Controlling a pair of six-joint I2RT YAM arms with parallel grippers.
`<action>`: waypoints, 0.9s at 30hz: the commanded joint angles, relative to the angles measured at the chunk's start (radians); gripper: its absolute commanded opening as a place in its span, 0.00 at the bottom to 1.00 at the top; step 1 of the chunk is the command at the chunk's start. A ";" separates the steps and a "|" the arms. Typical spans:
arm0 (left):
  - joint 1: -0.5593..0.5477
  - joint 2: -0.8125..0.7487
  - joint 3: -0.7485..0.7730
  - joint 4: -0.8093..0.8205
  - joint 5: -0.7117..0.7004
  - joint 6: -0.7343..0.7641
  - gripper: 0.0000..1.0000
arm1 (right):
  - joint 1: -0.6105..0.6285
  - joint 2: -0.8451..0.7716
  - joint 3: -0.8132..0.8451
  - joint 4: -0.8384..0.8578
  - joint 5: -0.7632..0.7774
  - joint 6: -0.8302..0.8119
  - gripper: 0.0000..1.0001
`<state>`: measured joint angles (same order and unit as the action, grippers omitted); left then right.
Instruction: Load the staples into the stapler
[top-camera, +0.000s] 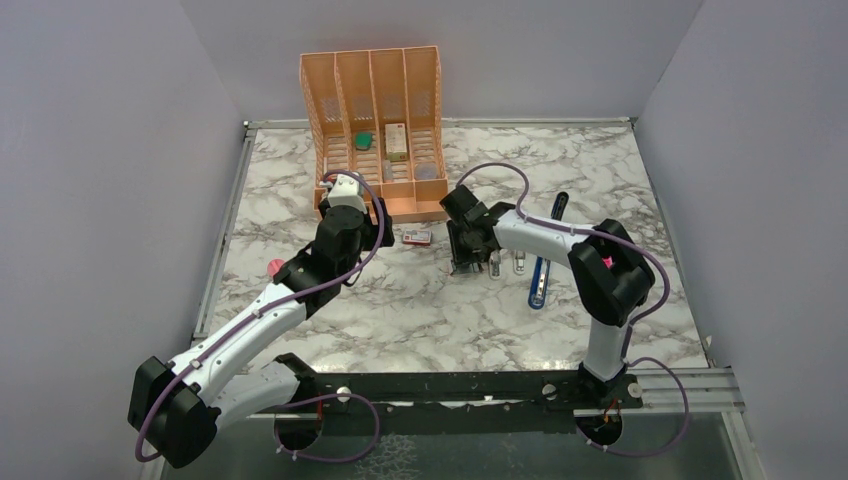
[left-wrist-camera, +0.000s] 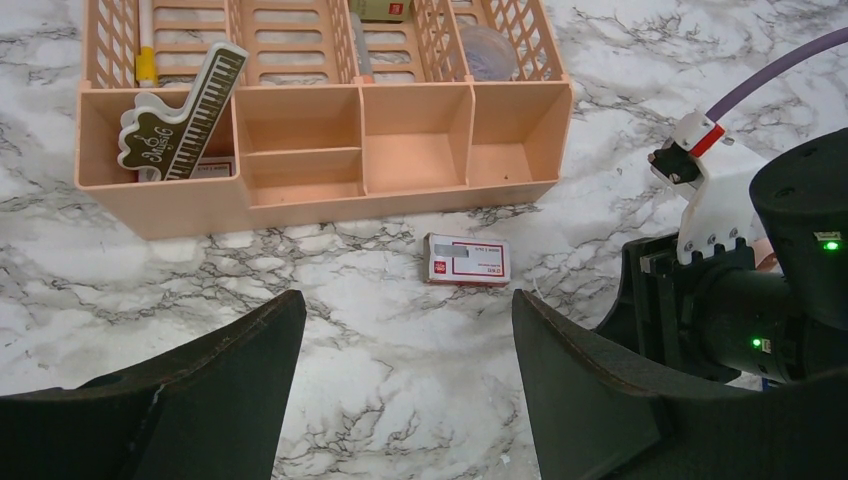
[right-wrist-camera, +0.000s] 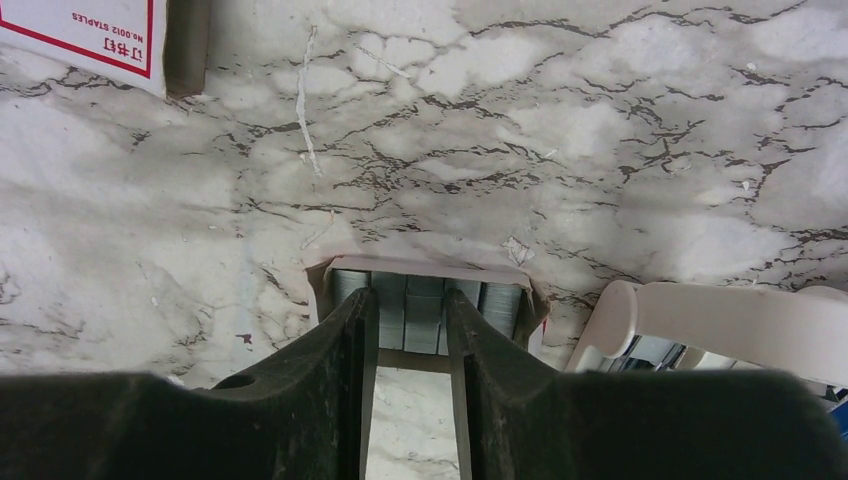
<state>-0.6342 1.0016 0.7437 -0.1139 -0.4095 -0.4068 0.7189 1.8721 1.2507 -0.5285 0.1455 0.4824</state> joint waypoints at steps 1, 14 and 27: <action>0.004 -0.012 -0.009 0.012 -0.012 -0.007 0.77 | 0.004 0.025 0.027 -0.028 0.024 0.013 0.34; 0.004 -0.012 -0.009 0.012 -0.011 -0.009 0.77 | 0.004 -0.017 0.006 -0.012 0.062 0.028 0.21; 0.004 -0.011 -0.009 0.014 -0.006 -0.011 0.77 | 0.004 -0.164 -0.080 -0.051 0.039 0.046 0.21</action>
<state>-0.6342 1.0016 0.7437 -0.1139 -0.4095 -0.4076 0.7189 1.7653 1.2198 -0.5404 0.1860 0.4995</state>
